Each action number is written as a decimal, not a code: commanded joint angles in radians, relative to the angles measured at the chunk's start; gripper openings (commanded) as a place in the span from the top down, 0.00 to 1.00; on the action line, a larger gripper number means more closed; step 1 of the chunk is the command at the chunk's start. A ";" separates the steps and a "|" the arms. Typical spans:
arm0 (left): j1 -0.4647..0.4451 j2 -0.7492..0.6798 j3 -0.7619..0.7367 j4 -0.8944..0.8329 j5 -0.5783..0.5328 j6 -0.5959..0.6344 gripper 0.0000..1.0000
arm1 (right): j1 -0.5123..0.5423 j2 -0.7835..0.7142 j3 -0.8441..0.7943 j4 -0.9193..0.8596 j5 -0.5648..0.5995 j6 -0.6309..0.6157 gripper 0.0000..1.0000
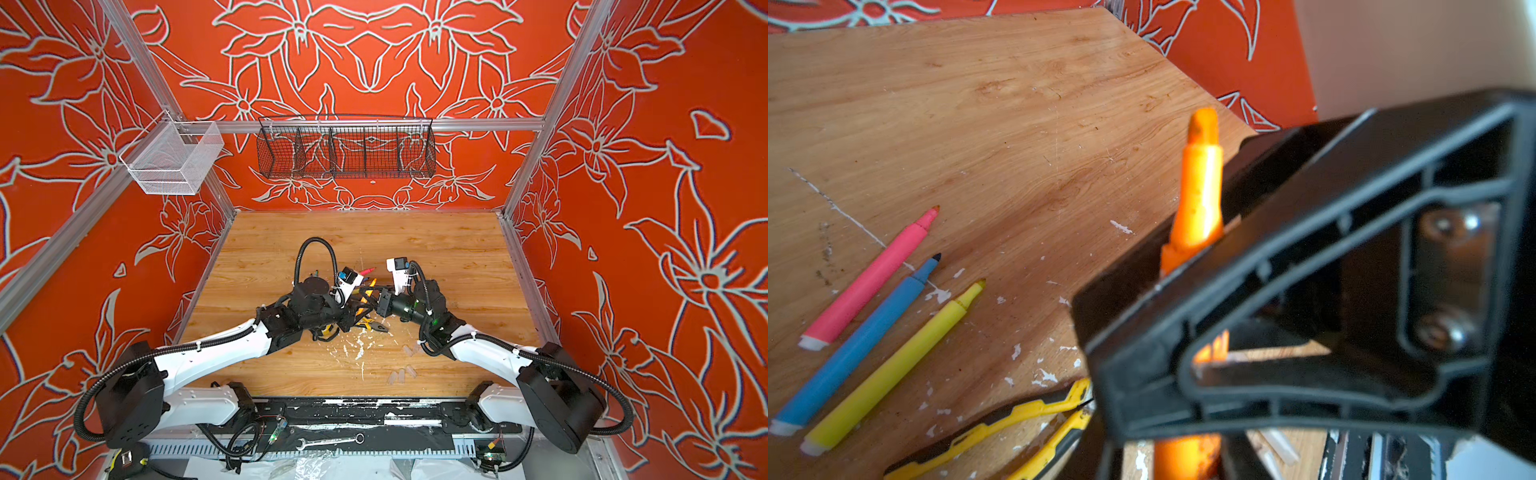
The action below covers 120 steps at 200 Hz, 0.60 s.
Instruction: Insert the pens into the pen caps
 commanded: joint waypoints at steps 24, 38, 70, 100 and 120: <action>0.004 -0.038 -0.016 0.031 -0.015 0.004 0.97 | 0.009 0.025 -0.015 0.082 -0.002 0.045 0.97; 0.004 -0.036 -0.020 0.037 -0.049 0.000 1.00 | 0.010 0.017 -0.012 0.071 0.000 0.029 0.83; 0.006 -0.069 -0.047 0.060 -0.188 -0.051 1.00 | 0.011 -0.033 0.007 -0.068 0.058 -0.024 0.42; 0.005 -0.156 -0.102 0.031 -0.506 -0.205 1.00 | 0.011 -0.131 0.033 -0.296 0.217 -0.084 0.28; 0.038 -0.209 -0.150 0.025 -0.596 -0.273 1.00 | 0.011 -0.203 0.059 -0.497 0.382 -0.082 0.21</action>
